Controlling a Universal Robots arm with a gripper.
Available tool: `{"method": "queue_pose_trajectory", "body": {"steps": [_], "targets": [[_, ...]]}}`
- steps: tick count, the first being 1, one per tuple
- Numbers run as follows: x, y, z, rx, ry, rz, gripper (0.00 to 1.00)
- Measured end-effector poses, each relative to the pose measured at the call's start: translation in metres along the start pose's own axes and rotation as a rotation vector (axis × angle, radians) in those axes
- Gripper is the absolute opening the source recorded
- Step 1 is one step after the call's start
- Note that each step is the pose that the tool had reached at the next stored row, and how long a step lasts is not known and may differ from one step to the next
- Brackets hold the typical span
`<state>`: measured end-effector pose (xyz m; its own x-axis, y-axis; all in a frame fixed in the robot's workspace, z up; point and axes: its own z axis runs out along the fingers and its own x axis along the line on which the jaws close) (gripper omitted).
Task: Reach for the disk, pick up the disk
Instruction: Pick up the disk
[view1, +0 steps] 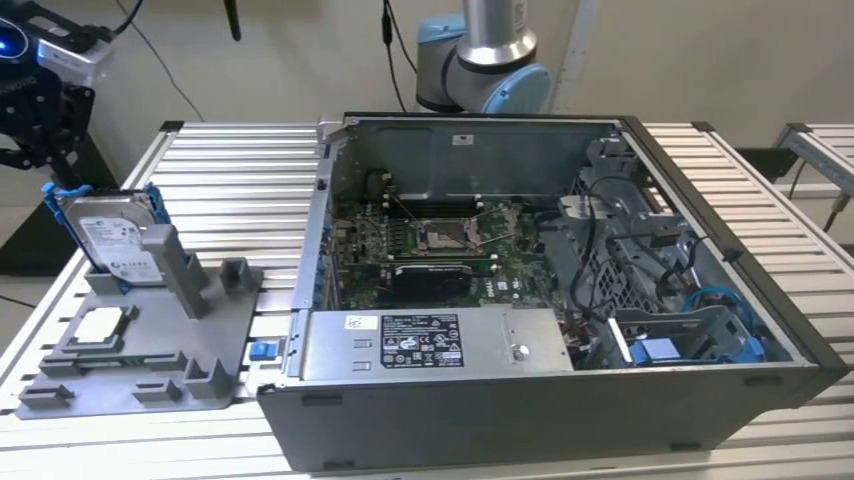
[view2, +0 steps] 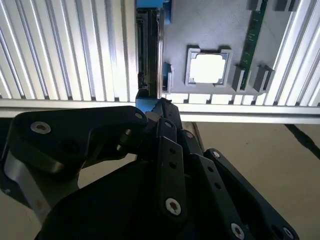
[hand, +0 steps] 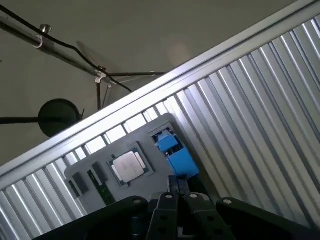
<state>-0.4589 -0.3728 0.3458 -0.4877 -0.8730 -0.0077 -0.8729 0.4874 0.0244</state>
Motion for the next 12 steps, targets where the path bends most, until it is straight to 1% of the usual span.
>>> {"method": "queue_pose_trajectory", "body": {"steps": [4, 9, 12], "targets": [[-0.0004, 0.0002, 0.0002, 0.0007, 0.0008, -0.056, 0.0], [-0.0005, 0.0002, 0.0003, 0.0007, 0.0009, -0.059, 0.0], [-0.0008, 0.0004, 0.0003, 0.0006, 0.0014, -0.084, 0.0]]}}
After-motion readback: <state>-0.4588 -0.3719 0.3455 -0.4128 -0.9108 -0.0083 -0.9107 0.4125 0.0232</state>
